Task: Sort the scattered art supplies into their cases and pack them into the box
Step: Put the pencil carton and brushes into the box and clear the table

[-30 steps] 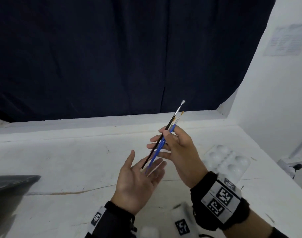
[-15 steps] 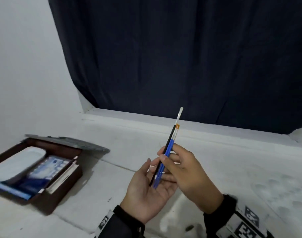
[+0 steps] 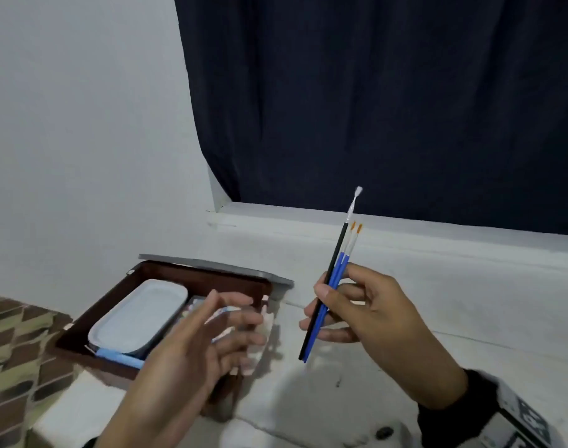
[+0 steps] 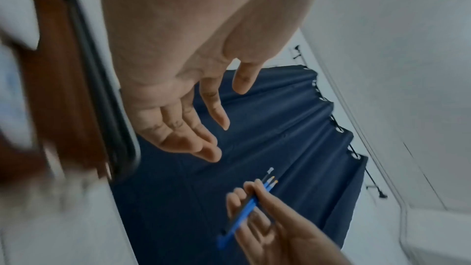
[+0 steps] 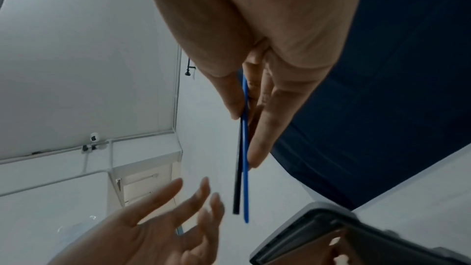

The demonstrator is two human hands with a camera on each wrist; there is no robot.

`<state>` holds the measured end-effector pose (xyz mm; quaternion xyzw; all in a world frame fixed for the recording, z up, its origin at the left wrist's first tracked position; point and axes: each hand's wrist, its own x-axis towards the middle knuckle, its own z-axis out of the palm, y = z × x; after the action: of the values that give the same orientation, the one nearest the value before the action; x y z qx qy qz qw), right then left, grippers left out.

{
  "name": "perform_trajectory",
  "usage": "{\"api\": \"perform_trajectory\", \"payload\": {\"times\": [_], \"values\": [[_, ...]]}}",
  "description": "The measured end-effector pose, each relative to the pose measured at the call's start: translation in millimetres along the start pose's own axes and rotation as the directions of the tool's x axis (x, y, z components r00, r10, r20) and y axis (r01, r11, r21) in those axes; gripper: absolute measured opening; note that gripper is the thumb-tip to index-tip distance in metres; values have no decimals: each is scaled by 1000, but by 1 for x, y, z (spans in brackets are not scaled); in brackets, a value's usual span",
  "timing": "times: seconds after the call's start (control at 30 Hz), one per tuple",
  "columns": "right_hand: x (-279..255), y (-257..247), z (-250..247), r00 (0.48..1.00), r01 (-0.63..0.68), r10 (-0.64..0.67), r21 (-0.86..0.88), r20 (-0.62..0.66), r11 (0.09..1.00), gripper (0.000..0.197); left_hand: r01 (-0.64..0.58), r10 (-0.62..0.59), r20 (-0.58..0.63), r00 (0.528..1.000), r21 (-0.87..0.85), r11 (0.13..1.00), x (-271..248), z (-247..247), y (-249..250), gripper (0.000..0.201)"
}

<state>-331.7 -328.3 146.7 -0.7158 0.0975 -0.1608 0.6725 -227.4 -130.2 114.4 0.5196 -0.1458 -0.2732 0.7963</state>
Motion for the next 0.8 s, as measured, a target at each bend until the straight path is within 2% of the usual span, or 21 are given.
{"api": "perform_trajectory", "payload": {"times": [0.07,0.13,0.17,0.23,0.27,0.3,0.37,0.43,0.53,0.63,0.8], "values": [[15,1,42,999,37,-37,-25,5,999,15,-137,147,-54,988,147,980,-2,-49,25,30],[30,0,78,999,50,-49,-94,10,994,15,-284,333,-59,941,395,874,-2,-95,44,27],[37,-1,94,999,52,-50,-150,16,987,17,-331,416,-33,909,552,765,1,-119,50,25],[52,-7,121,998,53,-43,-270,42,961,20,-333,502,42,864,795,506,12,-162,57,29],[60,-10,133,998,47,-28,-320,65,946,23,-325,517,75,852,851,413,19,-179,58,34],[69,-12,143,995,37,-1,-371,96,928,27,-324,527,97,844,875,359,27,-194,58,37],[90,-13,163,982,6,88,-488,169,873,30,-325,534,115,838,891,318,42,-215,53,37],[112,-10,183,958,-12,185,-617,217,787,32,-337,524,123,843,879,336,54,-225,45,40],[141,-4,212,906,46,325,-827,270,560,28,-360,507,145,850,861,358,59,-225,33,42],[164,9,237,828,102,471,-908,304,407,26,-378,546,135,827,853,361,57,-227,31,37],[190,27,268,764,123,587,-954,267,274,27,-364,574,126,809,874,321,58,-233,31,34]]}}
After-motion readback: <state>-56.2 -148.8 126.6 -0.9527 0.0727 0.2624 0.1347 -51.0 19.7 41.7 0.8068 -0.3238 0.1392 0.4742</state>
